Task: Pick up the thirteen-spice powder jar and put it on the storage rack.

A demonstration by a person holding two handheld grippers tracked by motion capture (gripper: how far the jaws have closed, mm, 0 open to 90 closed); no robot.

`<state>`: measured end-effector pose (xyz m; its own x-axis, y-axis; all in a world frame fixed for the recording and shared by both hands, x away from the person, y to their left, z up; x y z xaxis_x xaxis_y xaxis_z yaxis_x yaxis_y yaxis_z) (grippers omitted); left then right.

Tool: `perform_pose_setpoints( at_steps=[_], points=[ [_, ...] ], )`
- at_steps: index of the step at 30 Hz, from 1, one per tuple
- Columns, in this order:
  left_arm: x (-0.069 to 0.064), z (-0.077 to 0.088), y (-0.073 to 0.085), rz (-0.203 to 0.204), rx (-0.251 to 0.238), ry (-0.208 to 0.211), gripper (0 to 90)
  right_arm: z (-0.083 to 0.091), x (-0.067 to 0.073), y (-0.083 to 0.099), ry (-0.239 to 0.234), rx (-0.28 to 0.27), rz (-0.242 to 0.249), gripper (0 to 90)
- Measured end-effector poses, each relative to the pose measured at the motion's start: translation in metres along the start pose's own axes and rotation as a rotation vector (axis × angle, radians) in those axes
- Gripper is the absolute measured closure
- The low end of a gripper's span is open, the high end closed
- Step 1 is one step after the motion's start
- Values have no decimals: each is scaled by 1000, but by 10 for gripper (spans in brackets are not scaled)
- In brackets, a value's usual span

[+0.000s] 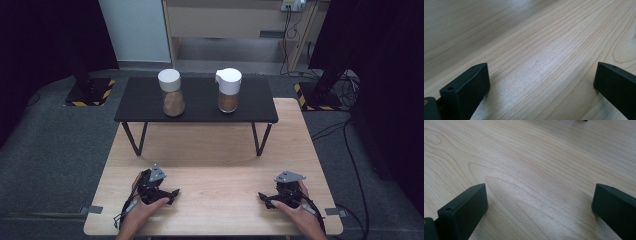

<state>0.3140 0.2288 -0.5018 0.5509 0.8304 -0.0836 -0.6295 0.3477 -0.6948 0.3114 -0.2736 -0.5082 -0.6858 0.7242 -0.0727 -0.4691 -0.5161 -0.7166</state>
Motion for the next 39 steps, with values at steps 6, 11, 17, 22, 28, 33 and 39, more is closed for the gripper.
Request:
perform_pose_setpoints(
  at_steps=[6,11,17,22,28,33,39],
  points=[
    [0,0,0,0,0,0,0,1,4,0,-2,0,3,13],
    [0,0,0,0,0,0,0,1,4,0,0,0,3,13],
    [0,0,0,1,0,-1,0,1,7,0,10,1,-8,12],
    [0,0,0,0,0,-1,0,1,7,0,11,1,-9,12],
    [0,0,0,1,1,-1,0,1,7,0,11,2,-11,12],
    [0,0,0,0,1,0,0,1,7,0,11,1,-9,13],
    [0,0,0,0,1,0,0,1,7,0,12,1,-11,13]
  ],
)
Point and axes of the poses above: each handheld gripper's, and its own axes: z roughly backward along the jaws, y roughly out of its underside, x roughly to its left, the point moved 9 cm from there along -z, roughly forward along the jaws, and after that the axes turned 7 degrees about z, right-handed, at the moved point
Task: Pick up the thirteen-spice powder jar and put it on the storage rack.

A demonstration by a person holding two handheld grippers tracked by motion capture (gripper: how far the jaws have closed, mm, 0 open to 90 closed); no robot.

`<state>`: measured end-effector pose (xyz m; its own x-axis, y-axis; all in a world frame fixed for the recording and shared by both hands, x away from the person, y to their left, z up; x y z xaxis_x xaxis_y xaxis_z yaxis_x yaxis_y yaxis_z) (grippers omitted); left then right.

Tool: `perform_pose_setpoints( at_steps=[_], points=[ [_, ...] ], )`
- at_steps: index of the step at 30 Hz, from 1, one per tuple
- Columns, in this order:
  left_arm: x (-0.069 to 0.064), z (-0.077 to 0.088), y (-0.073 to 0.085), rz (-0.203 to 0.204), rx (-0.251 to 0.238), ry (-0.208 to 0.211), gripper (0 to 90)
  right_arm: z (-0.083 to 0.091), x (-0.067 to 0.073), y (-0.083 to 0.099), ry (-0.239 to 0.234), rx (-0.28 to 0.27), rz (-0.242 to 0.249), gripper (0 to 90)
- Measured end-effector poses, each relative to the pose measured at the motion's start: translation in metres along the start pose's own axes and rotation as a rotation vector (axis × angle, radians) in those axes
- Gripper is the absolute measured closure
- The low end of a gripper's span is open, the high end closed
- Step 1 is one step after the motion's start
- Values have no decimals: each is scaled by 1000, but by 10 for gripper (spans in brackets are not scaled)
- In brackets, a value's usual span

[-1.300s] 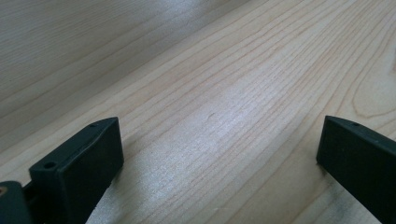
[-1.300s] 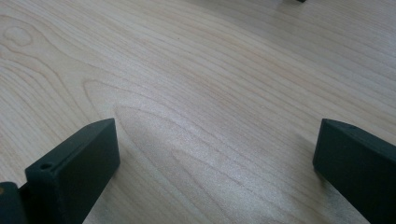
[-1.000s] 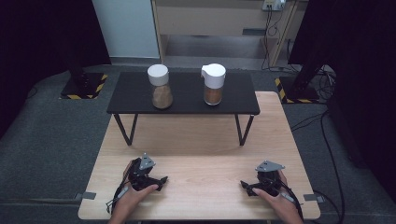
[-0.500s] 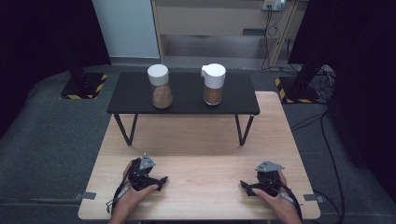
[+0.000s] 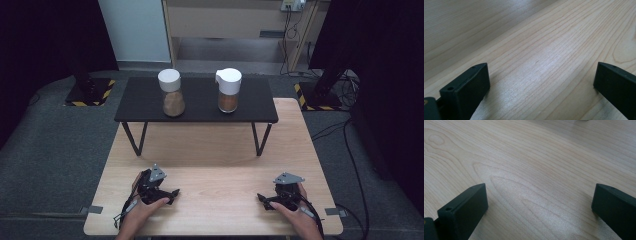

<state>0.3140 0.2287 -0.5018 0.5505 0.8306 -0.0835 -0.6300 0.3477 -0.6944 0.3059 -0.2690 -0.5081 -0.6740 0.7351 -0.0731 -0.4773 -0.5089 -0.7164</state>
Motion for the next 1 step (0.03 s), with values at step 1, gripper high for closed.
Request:
perform_pose_setpoints(
  at_steps=[1],
  points=[
    [0,0,0,0,0,0,0,0,0,0,0,0,1,13]
  ],
)
Point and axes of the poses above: each handheld gripper's, and its own axes: z roughly backward along the jaws, y roughly out of its underside, x roughly to its left, the point moved 9 cm from there along -z, roughly forward along the jaws, and after that the axes turned 7 degrees about z, right-handed, at the moved point
